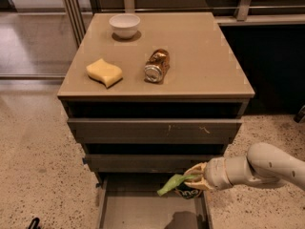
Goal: Pick green rice chip bag from bottom drawer and place on counter
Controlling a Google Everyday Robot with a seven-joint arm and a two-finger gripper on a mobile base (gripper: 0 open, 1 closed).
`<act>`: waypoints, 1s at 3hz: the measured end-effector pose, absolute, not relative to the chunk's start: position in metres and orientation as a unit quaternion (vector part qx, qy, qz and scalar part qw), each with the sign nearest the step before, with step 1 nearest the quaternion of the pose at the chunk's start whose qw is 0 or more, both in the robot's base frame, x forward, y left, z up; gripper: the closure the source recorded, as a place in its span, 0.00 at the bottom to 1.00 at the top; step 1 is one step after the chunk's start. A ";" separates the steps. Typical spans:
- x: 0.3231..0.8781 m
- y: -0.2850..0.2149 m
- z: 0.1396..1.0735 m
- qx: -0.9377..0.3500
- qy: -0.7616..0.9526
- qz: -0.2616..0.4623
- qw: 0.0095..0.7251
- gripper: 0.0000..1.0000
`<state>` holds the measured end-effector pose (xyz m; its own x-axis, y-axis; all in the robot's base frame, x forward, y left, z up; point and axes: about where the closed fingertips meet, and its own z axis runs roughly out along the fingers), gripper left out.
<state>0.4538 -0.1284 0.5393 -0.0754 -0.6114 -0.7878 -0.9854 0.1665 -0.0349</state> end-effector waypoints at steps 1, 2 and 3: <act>0.462 -0.136 0.587 -0.590 0.673 0.230 0.382 1.00; 0.473 -0.156 0.694 -0.606 0.651 0.143 0.434 1.00; 0.475 -0.166 0.761 -0.614 0.634 0.089 0.462 1.00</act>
Offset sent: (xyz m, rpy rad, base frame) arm 0.0295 -0.0487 0.2376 -0.1170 -0.4492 -0.1127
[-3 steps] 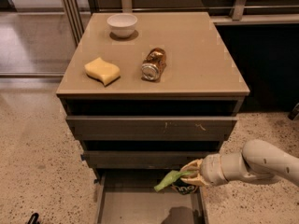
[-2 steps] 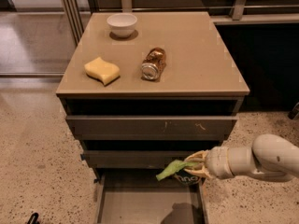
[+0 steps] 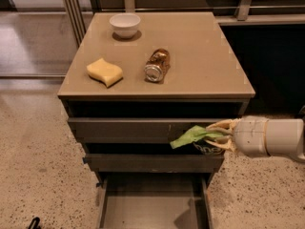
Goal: Pick green rice chip bag from bottom drawer and place on counter
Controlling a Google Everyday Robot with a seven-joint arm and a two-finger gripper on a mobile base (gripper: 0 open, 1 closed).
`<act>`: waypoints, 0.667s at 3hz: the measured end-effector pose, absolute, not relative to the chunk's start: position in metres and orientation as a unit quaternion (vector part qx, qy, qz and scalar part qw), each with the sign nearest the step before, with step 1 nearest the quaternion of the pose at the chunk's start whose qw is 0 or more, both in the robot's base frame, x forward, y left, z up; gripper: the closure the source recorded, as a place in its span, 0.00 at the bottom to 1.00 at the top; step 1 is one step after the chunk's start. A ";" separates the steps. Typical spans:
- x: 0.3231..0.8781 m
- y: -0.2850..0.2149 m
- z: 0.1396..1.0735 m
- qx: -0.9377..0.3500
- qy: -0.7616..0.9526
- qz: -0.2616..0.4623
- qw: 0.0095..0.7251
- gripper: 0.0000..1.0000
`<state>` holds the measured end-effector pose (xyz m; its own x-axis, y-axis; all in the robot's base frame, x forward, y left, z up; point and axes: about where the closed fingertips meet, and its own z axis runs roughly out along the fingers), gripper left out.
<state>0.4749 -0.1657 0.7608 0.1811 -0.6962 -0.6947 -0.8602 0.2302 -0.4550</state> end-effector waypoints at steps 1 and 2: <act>0.467 -0.165 0.814 -0.627 0.613 0.047 0.479 1.00; 0.458 -0.160 0.862 -0.639 0.595 0.015 0.488 1.00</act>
Offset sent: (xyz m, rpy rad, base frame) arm -0.0275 0.0066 0.1585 -0.1183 -0.2453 0.0081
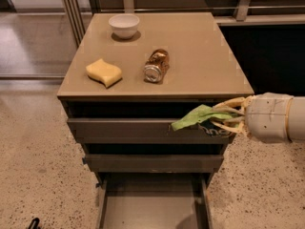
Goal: Pick green rice chip bag from bottom drawer and place on counter
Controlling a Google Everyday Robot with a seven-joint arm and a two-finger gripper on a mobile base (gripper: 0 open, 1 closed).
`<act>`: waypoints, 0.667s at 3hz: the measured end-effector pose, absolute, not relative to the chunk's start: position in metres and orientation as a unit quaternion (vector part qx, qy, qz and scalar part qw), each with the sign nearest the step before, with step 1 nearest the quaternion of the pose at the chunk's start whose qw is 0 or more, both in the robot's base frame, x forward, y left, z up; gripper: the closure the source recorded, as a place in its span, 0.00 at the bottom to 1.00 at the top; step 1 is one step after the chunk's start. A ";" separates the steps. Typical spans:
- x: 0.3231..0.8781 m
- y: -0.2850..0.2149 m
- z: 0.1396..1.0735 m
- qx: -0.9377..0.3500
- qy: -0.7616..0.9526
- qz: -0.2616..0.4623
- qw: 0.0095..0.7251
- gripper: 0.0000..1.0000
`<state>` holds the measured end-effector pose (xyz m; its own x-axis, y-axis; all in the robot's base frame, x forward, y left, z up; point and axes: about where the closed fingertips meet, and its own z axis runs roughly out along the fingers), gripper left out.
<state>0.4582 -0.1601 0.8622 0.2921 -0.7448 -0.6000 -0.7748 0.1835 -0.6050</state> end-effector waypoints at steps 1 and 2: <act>0.453 -0.156 0.891 -0.646 0.579 -0.002 0.497 1.00; 0.453 -0.156 0.891 -0.646 0.579 -0.002 0.497 1.00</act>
Offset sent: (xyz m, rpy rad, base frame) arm -0.0050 0.0035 0.0263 -0.0146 -0.0434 0.0099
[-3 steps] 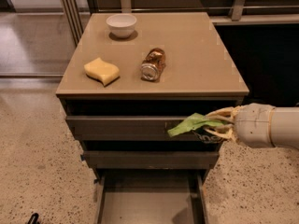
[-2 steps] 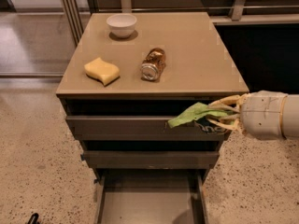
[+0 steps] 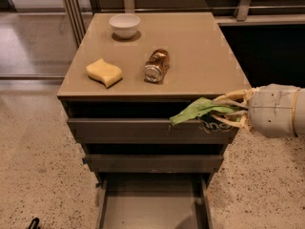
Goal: Pick green rice chip bag from bottom drawer and place on counter
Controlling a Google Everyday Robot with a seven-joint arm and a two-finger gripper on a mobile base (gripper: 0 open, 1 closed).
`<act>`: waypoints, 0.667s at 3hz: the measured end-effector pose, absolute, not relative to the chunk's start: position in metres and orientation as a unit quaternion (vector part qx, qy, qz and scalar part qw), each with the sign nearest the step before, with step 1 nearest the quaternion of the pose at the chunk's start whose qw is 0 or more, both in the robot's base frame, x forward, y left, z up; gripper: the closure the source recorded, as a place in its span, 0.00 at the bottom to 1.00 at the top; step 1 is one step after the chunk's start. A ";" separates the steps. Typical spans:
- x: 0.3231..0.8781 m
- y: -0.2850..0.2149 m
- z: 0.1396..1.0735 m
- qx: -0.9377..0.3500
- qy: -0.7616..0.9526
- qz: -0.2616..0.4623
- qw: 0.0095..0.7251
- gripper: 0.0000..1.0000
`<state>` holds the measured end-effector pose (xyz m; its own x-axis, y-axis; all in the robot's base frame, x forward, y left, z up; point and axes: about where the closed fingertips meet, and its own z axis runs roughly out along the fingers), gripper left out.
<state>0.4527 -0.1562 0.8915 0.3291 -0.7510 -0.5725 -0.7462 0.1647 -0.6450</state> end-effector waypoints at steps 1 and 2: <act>0.446 -0.153 0.877 -0.639 0.588 0.012 0.495 1.00; 0.438 -0.151 0.877 -0.626 0.590 0.025 0.508 1.00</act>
Offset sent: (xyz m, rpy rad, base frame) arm -0.0248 0.0005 -0.0148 0.1353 0.0370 -0.0278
